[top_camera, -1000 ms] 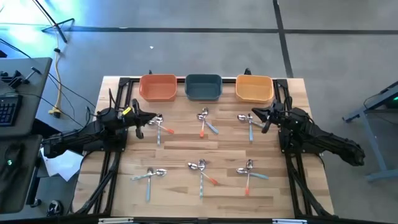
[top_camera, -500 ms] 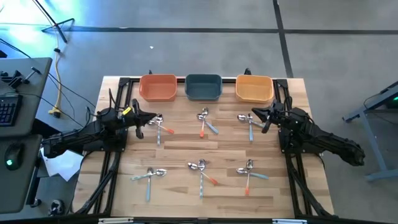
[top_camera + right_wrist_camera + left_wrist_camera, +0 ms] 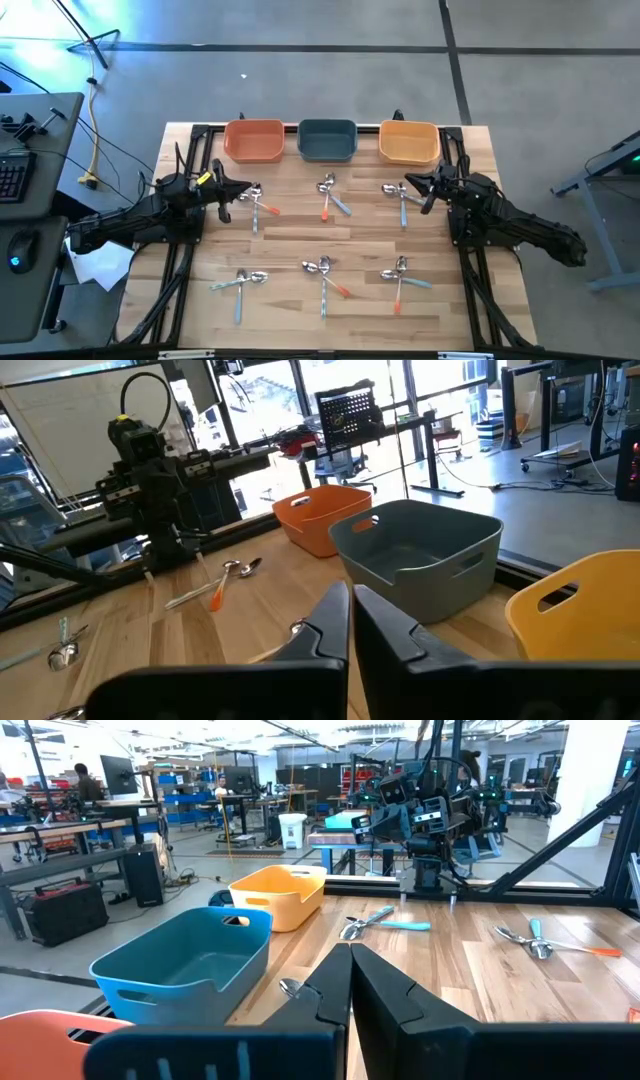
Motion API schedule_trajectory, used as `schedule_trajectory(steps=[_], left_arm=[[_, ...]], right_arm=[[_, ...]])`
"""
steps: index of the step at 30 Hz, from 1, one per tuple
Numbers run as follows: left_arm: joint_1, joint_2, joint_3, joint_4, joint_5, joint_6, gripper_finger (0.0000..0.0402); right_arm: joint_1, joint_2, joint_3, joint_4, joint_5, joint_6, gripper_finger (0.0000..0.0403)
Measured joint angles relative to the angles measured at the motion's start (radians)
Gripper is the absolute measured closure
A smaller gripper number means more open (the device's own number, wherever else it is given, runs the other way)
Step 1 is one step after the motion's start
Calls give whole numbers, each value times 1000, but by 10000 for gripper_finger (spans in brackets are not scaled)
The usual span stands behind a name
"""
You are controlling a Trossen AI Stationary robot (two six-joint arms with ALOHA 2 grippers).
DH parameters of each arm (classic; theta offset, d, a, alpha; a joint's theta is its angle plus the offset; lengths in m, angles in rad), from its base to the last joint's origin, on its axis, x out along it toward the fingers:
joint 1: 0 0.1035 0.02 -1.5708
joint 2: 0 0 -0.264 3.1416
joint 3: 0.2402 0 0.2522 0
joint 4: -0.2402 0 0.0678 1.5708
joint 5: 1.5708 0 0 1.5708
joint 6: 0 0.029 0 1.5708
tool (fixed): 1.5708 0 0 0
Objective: Sort silverware by color (type)
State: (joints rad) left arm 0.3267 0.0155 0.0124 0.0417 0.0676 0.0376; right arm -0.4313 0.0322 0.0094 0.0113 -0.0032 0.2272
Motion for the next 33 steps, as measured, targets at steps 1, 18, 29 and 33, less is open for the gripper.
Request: schedule_trajectory(steps=[1,18,29,33], left_arm=[[0,0,0,0,0,0,398],[0,0,0,0,0,0,398],[0,0,0,2,0,-8,398],[0,0,0,25,-1,42,398]], right_arm=[[0,0,0,0,0,0,402],[0,0,0,0,0,0,402],[0,0,0,0,0,0,402],[-1,0,0,7,34,0,402]])
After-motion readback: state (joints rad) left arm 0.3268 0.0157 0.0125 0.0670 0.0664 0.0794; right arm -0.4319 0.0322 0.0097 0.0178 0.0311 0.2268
